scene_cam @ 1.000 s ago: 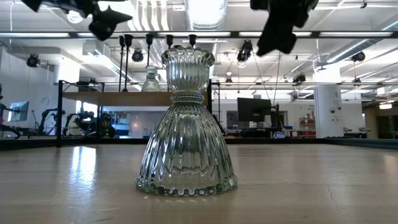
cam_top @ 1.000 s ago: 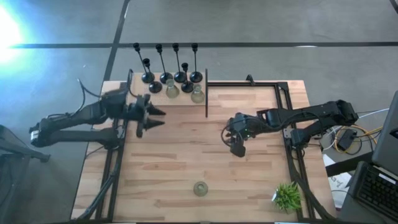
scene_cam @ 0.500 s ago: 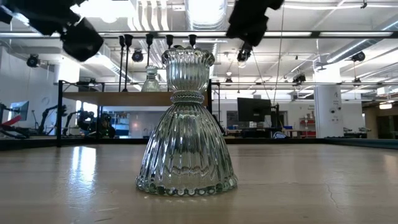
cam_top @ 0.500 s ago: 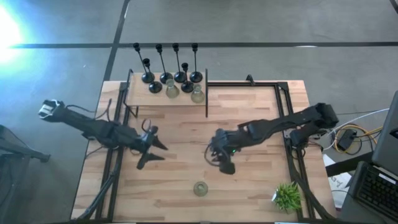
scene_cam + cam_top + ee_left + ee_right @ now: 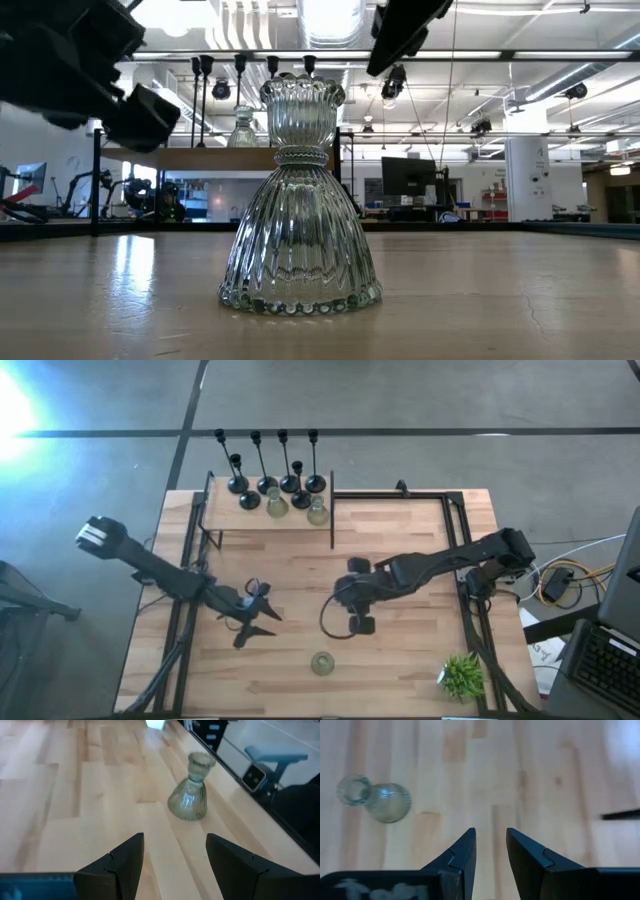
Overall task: Pick & Place candle stick holders
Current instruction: Put the green candleholder on the shelf
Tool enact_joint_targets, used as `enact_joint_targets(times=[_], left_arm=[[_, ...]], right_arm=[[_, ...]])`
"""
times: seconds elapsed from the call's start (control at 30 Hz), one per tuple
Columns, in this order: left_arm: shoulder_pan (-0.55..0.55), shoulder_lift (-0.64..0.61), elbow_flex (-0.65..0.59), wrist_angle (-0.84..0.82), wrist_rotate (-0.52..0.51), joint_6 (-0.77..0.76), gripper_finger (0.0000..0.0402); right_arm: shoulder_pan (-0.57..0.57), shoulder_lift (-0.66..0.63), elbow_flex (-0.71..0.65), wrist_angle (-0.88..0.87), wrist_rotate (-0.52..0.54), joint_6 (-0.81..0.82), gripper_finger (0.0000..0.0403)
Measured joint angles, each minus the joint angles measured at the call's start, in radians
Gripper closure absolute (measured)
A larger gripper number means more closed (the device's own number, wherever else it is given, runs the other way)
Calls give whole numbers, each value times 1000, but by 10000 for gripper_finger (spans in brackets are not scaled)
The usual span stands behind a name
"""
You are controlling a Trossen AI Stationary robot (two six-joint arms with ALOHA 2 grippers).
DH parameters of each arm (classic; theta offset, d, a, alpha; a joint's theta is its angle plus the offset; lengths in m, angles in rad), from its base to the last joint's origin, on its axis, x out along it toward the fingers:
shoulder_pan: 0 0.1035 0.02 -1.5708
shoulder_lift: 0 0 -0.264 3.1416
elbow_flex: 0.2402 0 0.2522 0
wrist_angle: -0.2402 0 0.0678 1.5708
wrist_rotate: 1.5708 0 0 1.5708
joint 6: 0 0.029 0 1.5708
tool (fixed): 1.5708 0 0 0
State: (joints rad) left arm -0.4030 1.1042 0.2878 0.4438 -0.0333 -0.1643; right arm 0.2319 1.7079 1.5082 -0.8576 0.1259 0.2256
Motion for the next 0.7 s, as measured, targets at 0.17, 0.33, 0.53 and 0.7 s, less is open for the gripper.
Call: enact_joint_targets(times=[0.17, 0.33, 0.53, 0.7], left_arm=[[0, 188, 62, 42, 92, 48, 184], [0, 351, 177, 59, 158, 119, 184], [-1, 478, 293, 125, 223, 196, 184], [2, 546, 350, 123, 227, 207, 184]], right_arm=[[-12, -81, -52, 9, 62, 20, 303], [-22, -149, -91, 12, 62, 58, 303], [-23, -207, -134, 23, 62, 44, 303], [-23, -252, -168, 30, 61, 40, 303]])
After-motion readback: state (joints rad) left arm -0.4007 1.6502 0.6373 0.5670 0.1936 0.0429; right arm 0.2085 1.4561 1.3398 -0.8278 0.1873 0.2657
